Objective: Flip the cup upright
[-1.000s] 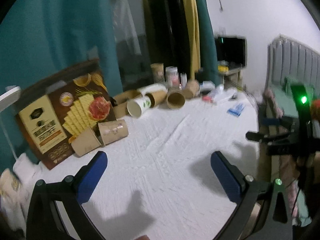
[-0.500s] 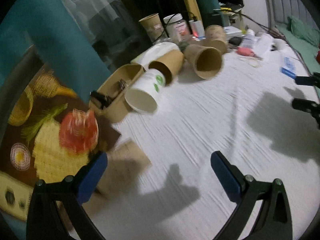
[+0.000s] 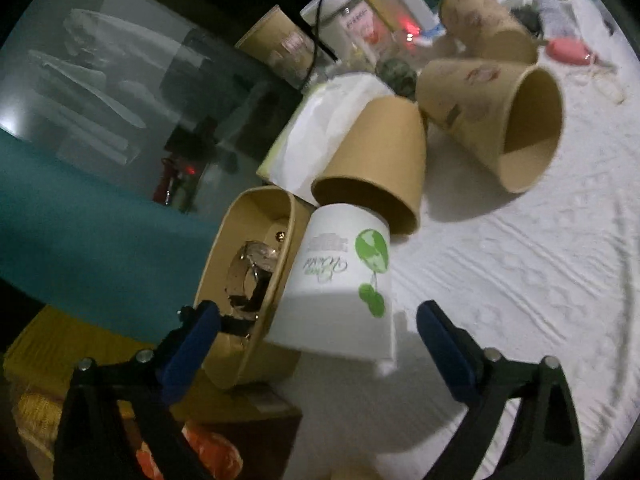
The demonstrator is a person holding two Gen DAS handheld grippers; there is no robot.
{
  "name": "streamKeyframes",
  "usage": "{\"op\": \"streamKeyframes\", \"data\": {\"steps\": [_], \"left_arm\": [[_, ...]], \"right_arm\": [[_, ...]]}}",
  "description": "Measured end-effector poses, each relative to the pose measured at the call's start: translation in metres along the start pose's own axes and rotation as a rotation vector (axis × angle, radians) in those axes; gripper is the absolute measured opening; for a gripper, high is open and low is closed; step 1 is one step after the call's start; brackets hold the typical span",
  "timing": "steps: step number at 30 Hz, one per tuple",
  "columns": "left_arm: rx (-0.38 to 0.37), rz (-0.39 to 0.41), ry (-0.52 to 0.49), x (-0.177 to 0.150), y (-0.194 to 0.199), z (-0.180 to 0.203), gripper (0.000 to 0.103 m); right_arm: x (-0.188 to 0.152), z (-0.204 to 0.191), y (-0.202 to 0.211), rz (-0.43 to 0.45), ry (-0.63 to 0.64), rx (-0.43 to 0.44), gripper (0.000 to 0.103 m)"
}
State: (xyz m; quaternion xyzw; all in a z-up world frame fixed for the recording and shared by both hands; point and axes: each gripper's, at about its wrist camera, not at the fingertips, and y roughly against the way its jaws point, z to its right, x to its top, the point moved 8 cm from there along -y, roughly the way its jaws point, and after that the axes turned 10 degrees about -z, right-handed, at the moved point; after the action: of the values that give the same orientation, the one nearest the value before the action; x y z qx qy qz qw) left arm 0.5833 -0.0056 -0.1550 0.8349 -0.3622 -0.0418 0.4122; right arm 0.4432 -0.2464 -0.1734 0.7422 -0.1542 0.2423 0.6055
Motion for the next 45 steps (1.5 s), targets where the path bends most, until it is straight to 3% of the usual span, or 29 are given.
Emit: {"op": "streamKeyframes", "data": {"steps": [5, 11, 17, 26, 37, 45], "left_arm": [[-0.023, -0.028, -0.004, 0.004, -0.021, -0.004, 0.077], [-0.021, -0.023, -0.013, 0.002, -0.020, -0.008, 0.068], [-0.057, -0.015, -0.012, -0.014, -0.004, -0.010, 0.067], [-0.126, 0.045, -0.003, -0.057, 0.075, -0.009, 0.067], [-0.238, 0.118, -0.143, -0.139, 0.198, 0.085, 0.067], [-0.360, 0.124, -0.233, -0.195, 0.247, 0.163, 0.067]], "right_arm": [[-0.002, -0.001, -0.005, -0.025, 0.020, 0.005, 0.085], [-0.004, -0.008, -0.006, -0.030, 0.041, 0.017, 0.085], [-0.009, -0.016, -0.004, -0.033, 0.038, 0.028, 0.085], [-0.015, -0.034, 0.024, 0.001, 0.043, 0.046, 0.085], [-0.064, -0.060, 0.072, 0.018, 0.047, 0.095, 0.085], [-0.128, -0.078, 0.097, -0.018, 0.072, 0.114, 0.085]]}}
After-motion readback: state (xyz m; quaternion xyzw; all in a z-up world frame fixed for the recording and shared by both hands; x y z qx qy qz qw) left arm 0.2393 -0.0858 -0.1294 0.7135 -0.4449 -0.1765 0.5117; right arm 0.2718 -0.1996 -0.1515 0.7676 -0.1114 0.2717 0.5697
